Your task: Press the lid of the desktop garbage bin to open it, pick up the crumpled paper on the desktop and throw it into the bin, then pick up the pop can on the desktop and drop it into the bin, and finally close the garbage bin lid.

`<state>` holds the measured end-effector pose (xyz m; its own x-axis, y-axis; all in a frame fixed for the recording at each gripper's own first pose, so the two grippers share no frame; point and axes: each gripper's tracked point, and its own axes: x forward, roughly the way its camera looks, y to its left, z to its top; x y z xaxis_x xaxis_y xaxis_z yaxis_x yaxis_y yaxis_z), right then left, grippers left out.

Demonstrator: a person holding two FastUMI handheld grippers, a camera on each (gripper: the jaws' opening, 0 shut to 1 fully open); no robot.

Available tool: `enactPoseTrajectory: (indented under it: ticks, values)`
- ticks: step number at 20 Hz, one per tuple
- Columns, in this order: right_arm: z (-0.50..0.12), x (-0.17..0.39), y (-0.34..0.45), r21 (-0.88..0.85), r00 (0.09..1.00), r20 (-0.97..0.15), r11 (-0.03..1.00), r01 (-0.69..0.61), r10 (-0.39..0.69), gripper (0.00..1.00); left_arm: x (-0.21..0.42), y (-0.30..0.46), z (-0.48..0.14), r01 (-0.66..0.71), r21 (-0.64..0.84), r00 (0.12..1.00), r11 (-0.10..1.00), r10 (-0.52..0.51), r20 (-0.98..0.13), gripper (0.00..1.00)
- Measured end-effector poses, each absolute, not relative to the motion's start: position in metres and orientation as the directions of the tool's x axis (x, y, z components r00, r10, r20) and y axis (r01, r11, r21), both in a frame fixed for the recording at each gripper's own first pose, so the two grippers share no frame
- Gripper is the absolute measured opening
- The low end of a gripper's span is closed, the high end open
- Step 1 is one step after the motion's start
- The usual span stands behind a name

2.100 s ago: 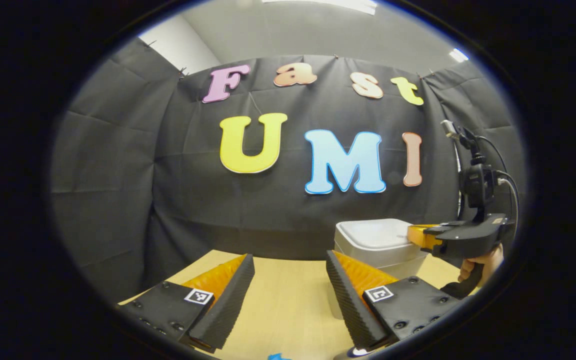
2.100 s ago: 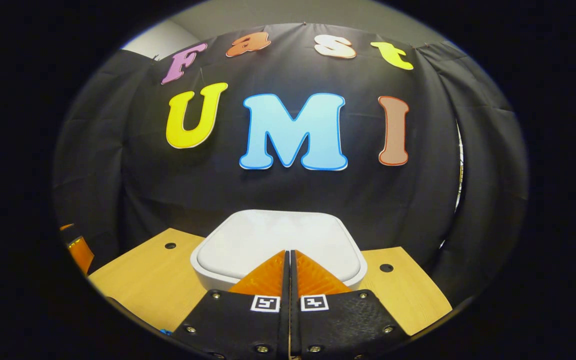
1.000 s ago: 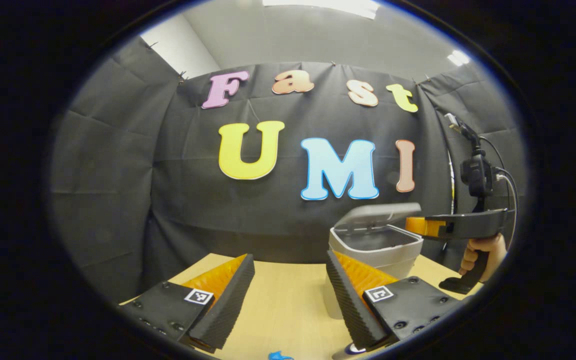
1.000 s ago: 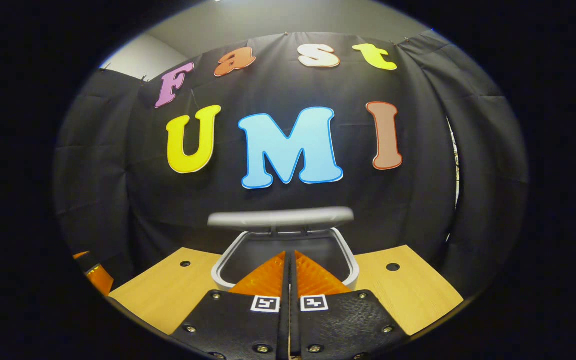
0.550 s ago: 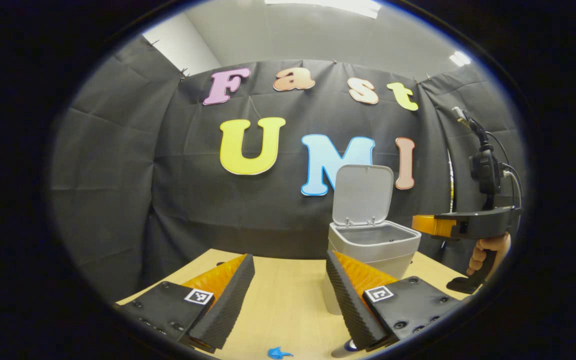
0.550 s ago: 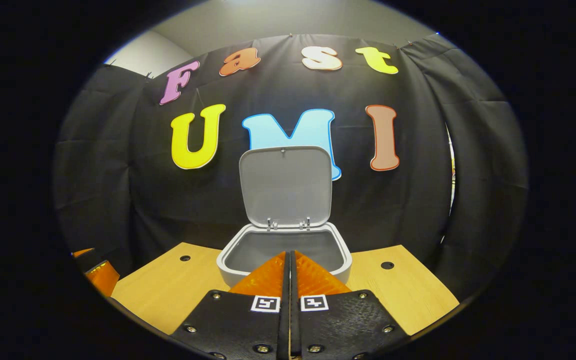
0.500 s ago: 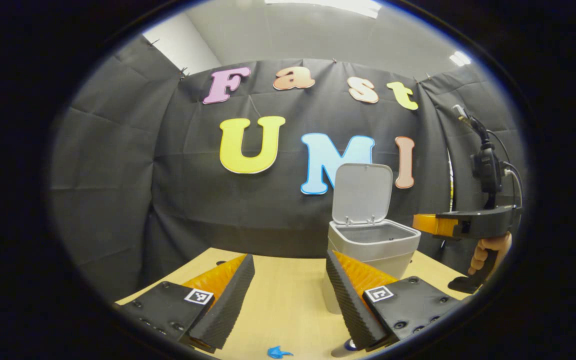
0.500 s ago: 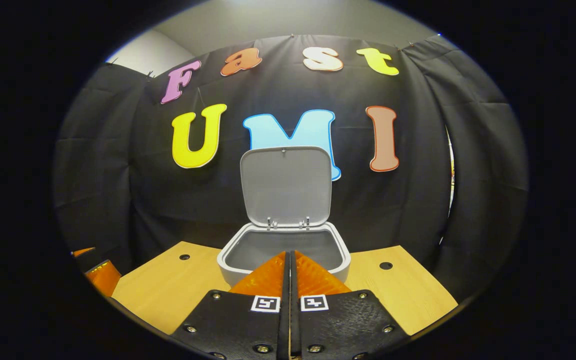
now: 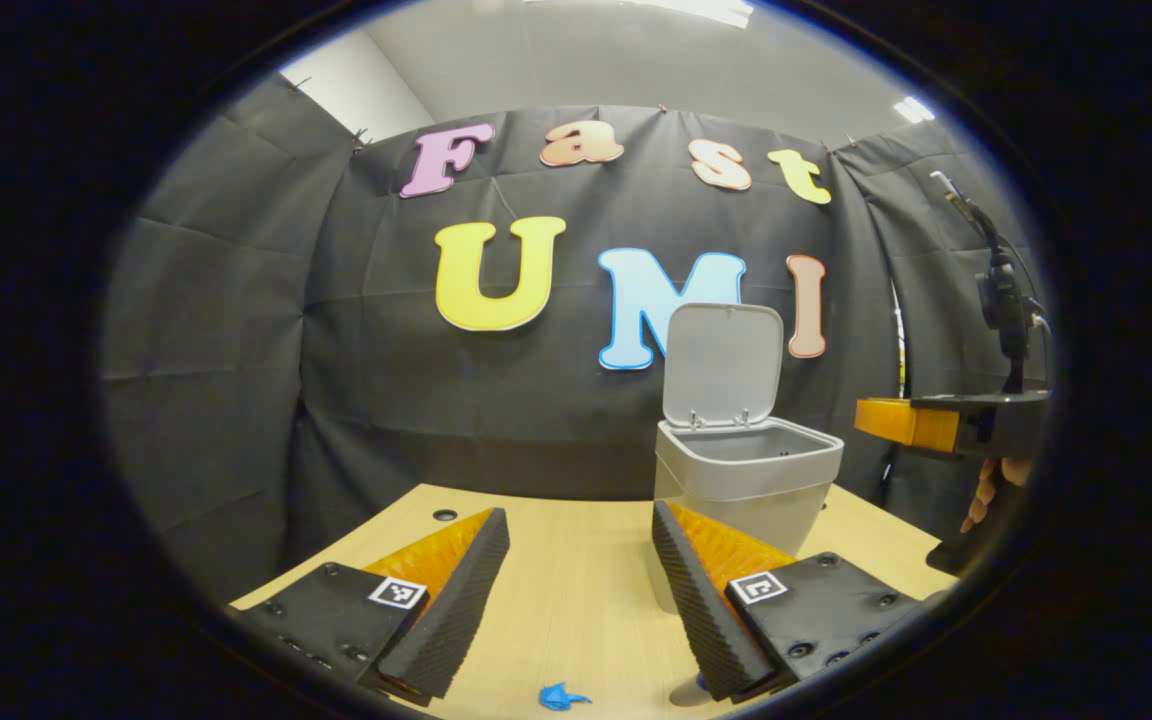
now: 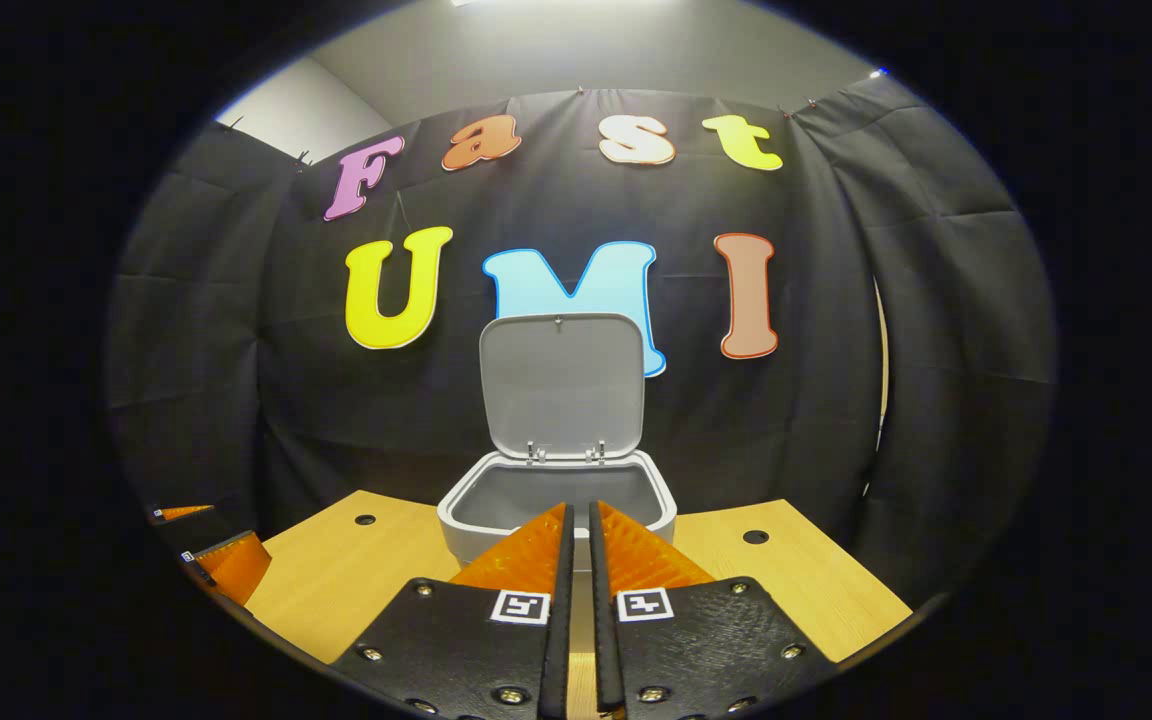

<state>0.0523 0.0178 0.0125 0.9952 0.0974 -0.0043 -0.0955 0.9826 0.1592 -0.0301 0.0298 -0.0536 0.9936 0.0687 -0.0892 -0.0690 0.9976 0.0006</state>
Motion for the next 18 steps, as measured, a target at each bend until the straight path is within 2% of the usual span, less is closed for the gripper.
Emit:
enactPoseTrajectory:
  ticks: [3,4,6,9,10,12,13,14,16,18]
  values:
    - [0.013,0.045,0.011,0.174,0.997,0.013,0.981,-0.081,0.08,0.12,-0.03,0.03,-0.066,-0.059,0.001,0.992,0.998,0.059,-0.111,0.94]
    - [0.012,0.044,0.009,0.179,0.997,0.012,0.981,-0.072,0.071,0.22,-0.03,0.029,-0.072,-0.054,-0.008,0.991,0.999,0.052,-0.122,0.93]
    - [0.01,0.039,0.003,0.179,0.998,0.017,0.982,-0.057,0.055,0.29,-0.031,0.029,-0.083,-0.046,-0.032,0.989,0.998,0.041,-0.145,0.96]
    - [0.012,0.03,-0.001,0.153,0.998,0.039,0.987,-0.049,0.043,0.35,-0.031,0.034,-0.106,-0.038,-0.051,0.983,0.998,0.028,-0.183,0.95]
    - [0.013,0.028,-0.002,0.144,0.998,0.045,0.989,-0.045,0.039,0.46,-0.034,0.037,-0.114,-0.037,-0.052,0.98,0.998,0.026,-0.197,0.94]
    - [0.014,0.02,-0.001,0.127,0.998,0.051,0.991,-0.049,0.043,0.49,-0.035,0.041,-0.128,-0.041,-0.045,0.974,0.998,0.03,-0.224,0.95]
    - [0.011,0.02,0.0,0.119,0.998,0.051,0.991,-0.053,0.047,0.53,-0.036,0.043,-0.136,-0.046,-0.039,0.971,0.998,0.036,-0.237,0.96]
    - [0.011,0.018,0.002,0.11,0.997,0.049,0.992,-0.058,0.053,0.61,-0.038,0.044,-0.146,-0.05,-0.036,0.967,0.998,0.04,-0.253,0.96]
    - [0.009,0.014,0.007,0.085,0.997,0.045,0.994,-0.069,0.066,0.67,-0.044,0.045,-0.163,-0.053,-0.042,0.958,0.998,0.038,-0.286,0.96]
    - [0.007,0.011,0.012,0.069,0.996,0.04,0.994,-0.084,0.081,0.67,-0.048,0.045,-0.178,-0.051,-0.035,0.949,0.998,0.037,-0.313,0.96]
